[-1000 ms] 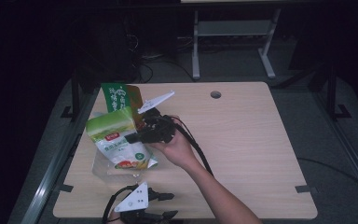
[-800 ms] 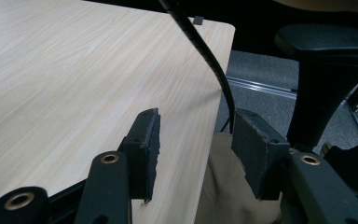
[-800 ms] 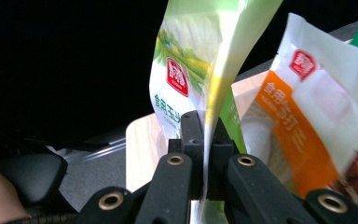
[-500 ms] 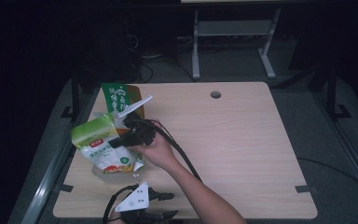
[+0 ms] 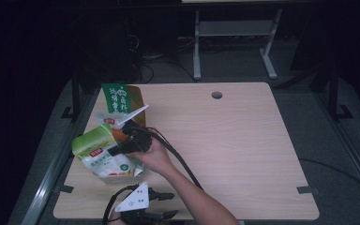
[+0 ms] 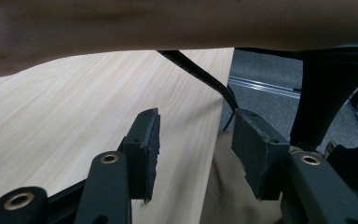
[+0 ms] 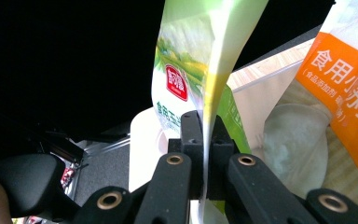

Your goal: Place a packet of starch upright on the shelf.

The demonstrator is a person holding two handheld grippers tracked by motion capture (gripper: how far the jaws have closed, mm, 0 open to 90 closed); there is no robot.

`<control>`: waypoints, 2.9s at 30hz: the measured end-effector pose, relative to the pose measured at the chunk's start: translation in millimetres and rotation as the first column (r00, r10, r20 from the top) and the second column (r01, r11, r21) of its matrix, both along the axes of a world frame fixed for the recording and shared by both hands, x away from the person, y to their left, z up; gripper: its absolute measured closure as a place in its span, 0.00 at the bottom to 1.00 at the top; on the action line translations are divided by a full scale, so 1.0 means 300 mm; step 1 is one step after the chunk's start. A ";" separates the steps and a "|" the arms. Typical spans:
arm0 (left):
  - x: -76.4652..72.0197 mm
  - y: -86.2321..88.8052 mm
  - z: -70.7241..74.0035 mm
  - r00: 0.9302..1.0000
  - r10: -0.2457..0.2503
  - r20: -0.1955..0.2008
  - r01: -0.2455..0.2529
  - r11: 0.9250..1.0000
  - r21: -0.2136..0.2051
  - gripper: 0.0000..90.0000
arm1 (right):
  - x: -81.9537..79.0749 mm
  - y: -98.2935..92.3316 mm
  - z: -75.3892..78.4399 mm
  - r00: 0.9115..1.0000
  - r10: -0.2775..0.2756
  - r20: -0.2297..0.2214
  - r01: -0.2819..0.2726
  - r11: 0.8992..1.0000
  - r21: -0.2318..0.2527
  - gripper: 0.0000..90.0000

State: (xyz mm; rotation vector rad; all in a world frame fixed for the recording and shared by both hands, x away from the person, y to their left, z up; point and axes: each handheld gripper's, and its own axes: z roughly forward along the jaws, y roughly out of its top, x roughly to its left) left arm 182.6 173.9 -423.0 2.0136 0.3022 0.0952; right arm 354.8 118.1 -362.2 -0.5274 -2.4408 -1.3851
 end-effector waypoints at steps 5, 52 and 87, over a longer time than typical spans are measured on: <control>0.007 0.004 -0.001 1.000 0.010 0.001 -0.010 1.000 0.003 0.57 | -0.002 -0.001 -0.005 1.000 0.006 0.001 -0.006 1.000 -0.014 0.95; 0.035 0.004 -0.017 0.998 0.059 -0.019 -0.059 0.998 0.017 0.48 | -0.001 -0.197 -0.035 1.000 0.012 -0.014 -0.013 1.000 -0.008 0.77; 0.071 0.031 -0.019 0.990 0.126 -0.056 -0.126 0.992 0.017 0.36 | 0.028 -0.558 -0.046 0.987 -0.162 -0.016 0.161 0.985 -0.053 0.55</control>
